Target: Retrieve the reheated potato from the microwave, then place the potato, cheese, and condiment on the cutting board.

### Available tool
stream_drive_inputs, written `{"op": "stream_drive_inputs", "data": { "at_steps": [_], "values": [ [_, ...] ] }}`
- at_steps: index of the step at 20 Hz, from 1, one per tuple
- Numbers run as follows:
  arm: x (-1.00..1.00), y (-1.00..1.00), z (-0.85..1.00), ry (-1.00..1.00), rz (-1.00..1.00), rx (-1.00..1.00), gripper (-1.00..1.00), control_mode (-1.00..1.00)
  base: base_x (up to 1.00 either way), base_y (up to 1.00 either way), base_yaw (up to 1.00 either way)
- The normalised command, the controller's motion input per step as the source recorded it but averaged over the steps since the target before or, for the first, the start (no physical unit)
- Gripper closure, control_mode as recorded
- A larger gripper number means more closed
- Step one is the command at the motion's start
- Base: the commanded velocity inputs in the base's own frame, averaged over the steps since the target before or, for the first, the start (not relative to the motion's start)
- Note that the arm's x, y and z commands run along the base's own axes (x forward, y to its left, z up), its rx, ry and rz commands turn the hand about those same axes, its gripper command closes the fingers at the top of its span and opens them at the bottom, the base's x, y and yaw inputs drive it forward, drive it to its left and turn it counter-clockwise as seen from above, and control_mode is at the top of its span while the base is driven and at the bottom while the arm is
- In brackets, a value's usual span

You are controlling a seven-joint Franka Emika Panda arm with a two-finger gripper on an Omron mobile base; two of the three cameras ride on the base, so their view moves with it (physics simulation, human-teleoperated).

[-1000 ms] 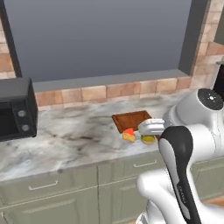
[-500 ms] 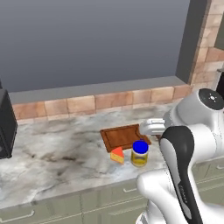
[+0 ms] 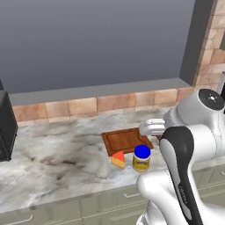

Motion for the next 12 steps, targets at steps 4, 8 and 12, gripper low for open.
{"op": "stream_drive_inputs", "data": {
  "at_steps": [4,8,12],
  "values": [
    [0.0,0.0,0.0,0.0,0.0,0.0,1.0,1.0,0.0,0.0,0.0],
    [0.0,0.0,0.0,0.0,0.0,0.0,1.0,1.0,0.0,0.0,0.0],
    [0.0,0.0,0.0,0.0,0.0,0.0,1.0,1.0,0.0,0.0,0.0]
  ]
}}
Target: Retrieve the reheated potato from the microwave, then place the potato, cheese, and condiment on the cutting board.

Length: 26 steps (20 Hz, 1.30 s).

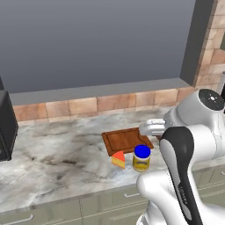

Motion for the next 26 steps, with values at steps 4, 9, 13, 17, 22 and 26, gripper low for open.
{"op": "stream_drive_inputs", "data": {
  "at_steps": [4,9,13,17,22,26],
  "values": [
    [0.0,0.0,0.0,0.0,0.0,0.0,1.0,-1.0,0.0,0.0,0.0],
    [0.0,0.0,0.0,0.0,0.0,0.0,1.0,-1.0,0.0,0.0,0.0],
    [0.0,0.0,0.0,0.0,0.0,0.0,1.0,-1.0,0.0,0.0,0.0],
    [0.13,0.04,-0.04,0.02,-0.02,0.0,1.0,-1.0,0.0,0.0,0.0],
    [0.54,0.28,-0.04,0.0,-0.05,0.0,1.0,-1.0,0.0,0.0,0.0],
    [0.68,0.26,-0.07,0.1,0.0,0.0,1.0,-1.0,0.0,0.0,0.0]
  ]
}}
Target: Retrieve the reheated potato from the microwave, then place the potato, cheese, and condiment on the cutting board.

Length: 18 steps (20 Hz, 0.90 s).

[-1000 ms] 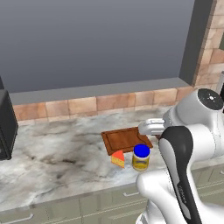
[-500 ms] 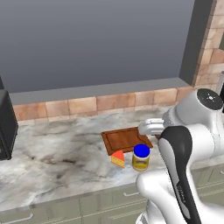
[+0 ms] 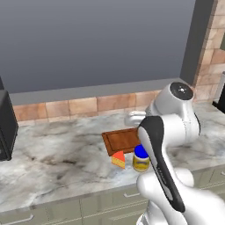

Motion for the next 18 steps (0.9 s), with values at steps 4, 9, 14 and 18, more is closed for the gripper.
{"op": "stream_drive_inputs", "data": {
  "at_steps": [4,9,14,18],
  "values": [
    [0.61,0.14,-0.19,0.17,0.0,0.0,1.0,-1.0,0.0,0.0,0.0],
    [0.54,0.08,-0.37,0.07,0.0,0.0,1.0,-1.0,0.0,0.0,0.0],
    [0.55,0.12,-0.45,0.04,0.0,0.0,1.0,-1.0,0.0,0.0,0.0],
    [0.43,0.08,-0.49,0.04,0.0,0.0,1.0,-1.0,0.0,0.0,0.0]
  ]
}}
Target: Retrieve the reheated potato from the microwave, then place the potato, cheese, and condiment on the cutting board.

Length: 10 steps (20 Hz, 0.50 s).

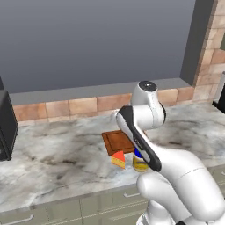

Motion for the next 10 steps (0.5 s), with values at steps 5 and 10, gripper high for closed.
{"op": "stream_drive_inputs", "data": {
  "at_steps": [5,10],
  "values": [
    [0.37,0.1,-0.46,0.06,0.0,-0.07,1.0,-1.0,0.0,0.0,0.0],
    [0.34,0.08,-0.4,0.08,0.0,-0.04,1.0,-1.0,0.0,0.0,0.0]
  ]
}}
